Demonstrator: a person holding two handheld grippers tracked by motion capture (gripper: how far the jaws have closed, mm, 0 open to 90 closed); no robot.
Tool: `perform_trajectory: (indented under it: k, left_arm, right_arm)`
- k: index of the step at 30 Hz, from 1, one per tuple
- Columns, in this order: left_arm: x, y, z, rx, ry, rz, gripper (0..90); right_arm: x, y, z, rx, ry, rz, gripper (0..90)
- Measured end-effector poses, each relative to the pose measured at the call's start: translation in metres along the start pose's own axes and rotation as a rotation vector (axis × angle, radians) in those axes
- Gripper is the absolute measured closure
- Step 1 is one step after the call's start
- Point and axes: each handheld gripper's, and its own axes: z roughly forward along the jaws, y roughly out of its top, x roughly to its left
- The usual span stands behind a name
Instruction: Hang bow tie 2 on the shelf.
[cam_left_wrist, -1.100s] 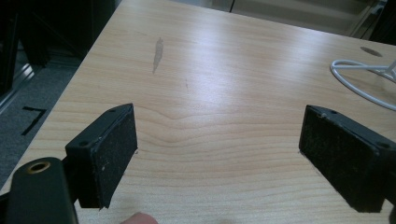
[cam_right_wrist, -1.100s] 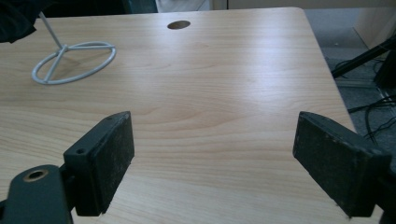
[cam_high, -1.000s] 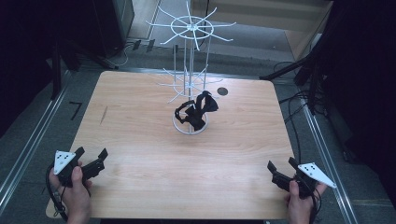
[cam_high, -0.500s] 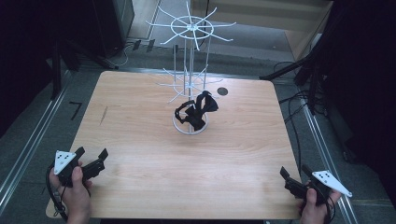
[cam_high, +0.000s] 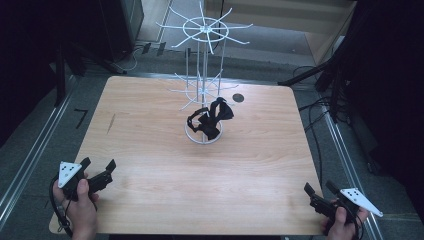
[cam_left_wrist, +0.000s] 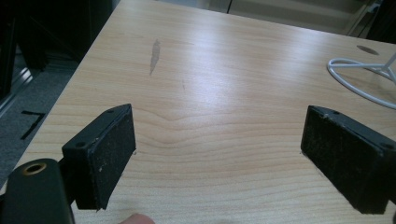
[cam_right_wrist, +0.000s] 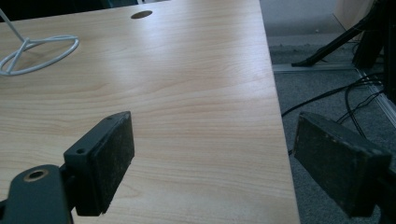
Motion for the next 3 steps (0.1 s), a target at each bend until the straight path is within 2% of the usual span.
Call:
perform_trajectory:
  k: [3]
  left_arm:
    - [-0.0003, -0.0002, -0.0002, -0.001, 0.000, 0.002, 11.0]
  right_arm:
    - [0.0027, -0.0005, 0.0016, 0.006, 0.007, -0.015, 13.1]
